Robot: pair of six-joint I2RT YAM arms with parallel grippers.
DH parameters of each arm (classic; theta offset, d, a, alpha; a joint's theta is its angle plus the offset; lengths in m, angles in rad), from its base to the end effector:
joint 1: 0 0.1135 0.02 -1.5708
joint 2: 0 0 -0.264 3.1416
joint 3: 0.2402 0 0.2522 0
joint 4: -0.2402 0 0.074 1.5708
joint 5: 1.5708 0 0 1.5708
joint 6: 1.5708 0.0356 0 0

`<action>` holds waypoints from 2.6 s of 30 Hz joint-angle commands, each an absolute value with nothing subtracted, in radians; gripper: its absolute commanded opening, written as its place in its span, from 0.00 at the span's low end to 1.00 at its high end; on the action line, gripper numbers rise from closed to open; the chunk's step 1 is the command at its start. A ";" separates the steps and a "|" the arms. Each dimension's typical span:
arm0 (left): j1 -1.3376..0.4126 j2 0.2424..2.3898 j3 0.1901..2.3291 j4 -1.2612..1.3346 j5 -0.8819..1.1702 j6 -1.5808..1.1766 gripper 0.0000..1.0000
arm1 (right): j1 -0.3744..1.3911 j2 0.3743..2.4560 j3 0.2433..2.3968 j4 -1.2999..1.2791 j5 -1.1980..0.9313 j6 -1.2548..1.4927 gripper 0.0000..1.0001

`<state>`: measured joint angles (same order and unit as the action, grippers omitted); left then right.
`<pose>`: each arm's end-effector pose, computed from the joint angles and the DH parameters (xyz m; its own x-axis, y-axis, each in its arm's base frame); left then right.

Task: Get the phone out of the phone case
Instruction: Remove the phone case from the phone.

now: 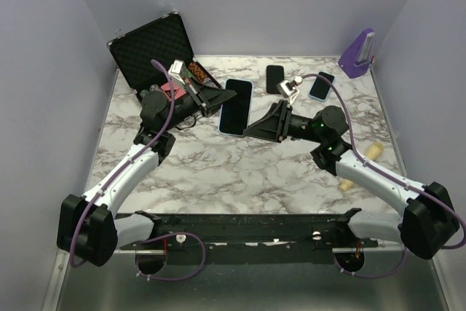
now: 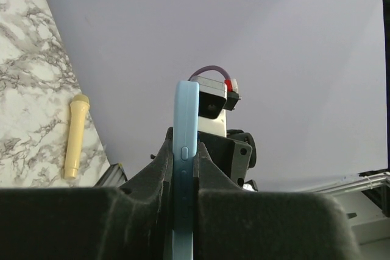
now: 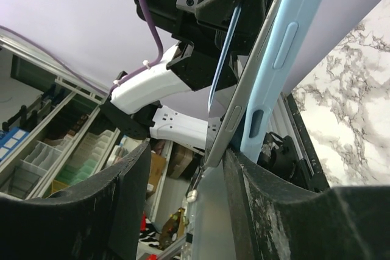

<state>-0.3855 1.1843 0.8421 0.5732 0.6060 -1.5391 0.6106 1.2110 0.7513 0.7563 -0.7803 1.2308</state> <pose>0.2443 -0.1210 0.3560 -0.8157 -0.5556 -0.1612 0.2381 -0.0685 -0.9688 0.2053 0.1743 0.3347 -0.8240 0.2412 -0.5128 -0.5455 -0.0924 0.8330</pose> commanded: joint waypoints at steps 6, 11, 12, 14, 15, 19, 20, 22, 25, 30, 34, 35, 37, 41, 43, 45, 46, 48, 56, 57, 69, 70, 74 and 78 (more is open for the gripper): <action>-0.520 1.132 0.891 0.542 0.601 -1.516 0.00 | 0.617 1.324 0.883 0.675 -0.670 1.232 0.48; -0.561 1.141 0.917 0.479 0.580 -1.441 0.00 | 0.615 1.384 0.902 0.759 -0.663 1.259 0.45; -0.563 1.140 0.917 0.473 0.584 -1.431 0.00 | 0.615 1.394 0.908 0.775 -0.672 1.261 0.38; -0.561 1.128 0.925 0.445 0.598 -1.384 0.00 | 0.615 1.405 0.894 0.827 -0.681 1.291 0.21; -0.563 1.118 0.940 0.396 0.601 -1.317 0.00 | 0.614 1.407 0.884 0.845 -0.678 1.304 0.11; -0.561 1.063 1.034 0.051 0.537 -1.028 0.39 | 0.601 1.398 0.862 0.887 -0.703 1.331 0.01; -0.555 1.036 1.025 0.014 0.513 -0.984 0.48 | 0.591 1.387 0.859 0.888 -0.704 1.336 0.01; -0.545 0.974 0.982 -0.029 0.457 -0.905 0.59 | 0.562 1.365 0.856 0.887 -0.722 1.347 0.01; -0.543 0.914 0.933 -0.046 0.419 -0.836 0.70 | 0.522 1.347 0.873 0.881 -0.762 1.361 0.01; -0.543 0.922 0.890 0.058 0.521 -0.865 0.68 | 0.502 1.330 0.887 0.839 -0.804 1.341 0.01; -0.543 0.962 0.896 0.124 0.597 -0.851 0.61 | 0.494 1.348 0.867 0.966 -0.877 1.379 0.01; -0.543 0.977 0.911 0.109 0.601 -0.838 0.59 | 0.494 1.353 0.867 0.982 -0.894 1.382 0.01; -0.541 1.000 0.936 0.091 0.607 -0.819 0.52 | 0.495 1.350 0.864 0.995 -0.913 1.382 0.01; -0.540 0.991 0.950 0.098 0.621 -0.769 0.38 | 0.494 1.319 0.868 1.006 -0.946 1.376 0.01; -0.532 0.985 0.962 0.080 0.640 -0.709 0.28 | 0.494 1.319 0.870 1.028 -0.968 1.406 0.01; -0.526 0.979 0.985 0.028 0.641 -0.649 0.17 | 0.492 1.331 0.861 1.133 -0.989 1.487 0.01; -0.525 0.979 0.995 0.005 0.641 -0.615 0.13 | 0.489 1.342 0.856 1.191 -0.999 1.530 0.01; -0.523 0.980 1.015 -0.050 0.611 -0.569 0.06 | 0.486 1.361 0.845 1.305 -1.005 1.624 0.01; -0.522 1.023 1.037 -0.132 0.511 -0.540 0.00 | 0.477 1.396 0.825 1.494 -0.986 1.790 0.01; -0.522 1.028 1.037 -0.140 0.497 -0.540 0.00 | 0.476 1.393 0.827 1.496 -0.983 1.795 0.01; -0.520 0.965 0.956 -0.120 0.414 -0.523 0.00 | 0.443 1.373 0.821 1.457 -0.954 1.792 0.01; -0.520 0.963 0.950 -0.118 0.416 -0.523 0.00 | 0.443 1.377 0.821 1.466 -0.951 1.799 0.01; -0.520 0.940 0.916 -0.120 0.390 -0.526 0.00 | 0.440 1.408 0.819 1.541 -0.942 1.857 0.01; -0.520 0.907 0.885 -0.088 0.380 -0.537 0.00 | 0.437 1.411 0.818 1.540 -0.946 1.859 0.01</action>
<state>-0.5629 0.9405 0.9413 -0.0113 0.5587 -0.6231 0.4641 1.4487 0.8024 1.2098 -0.9283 1.7485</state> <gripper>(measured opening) 0.078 0.082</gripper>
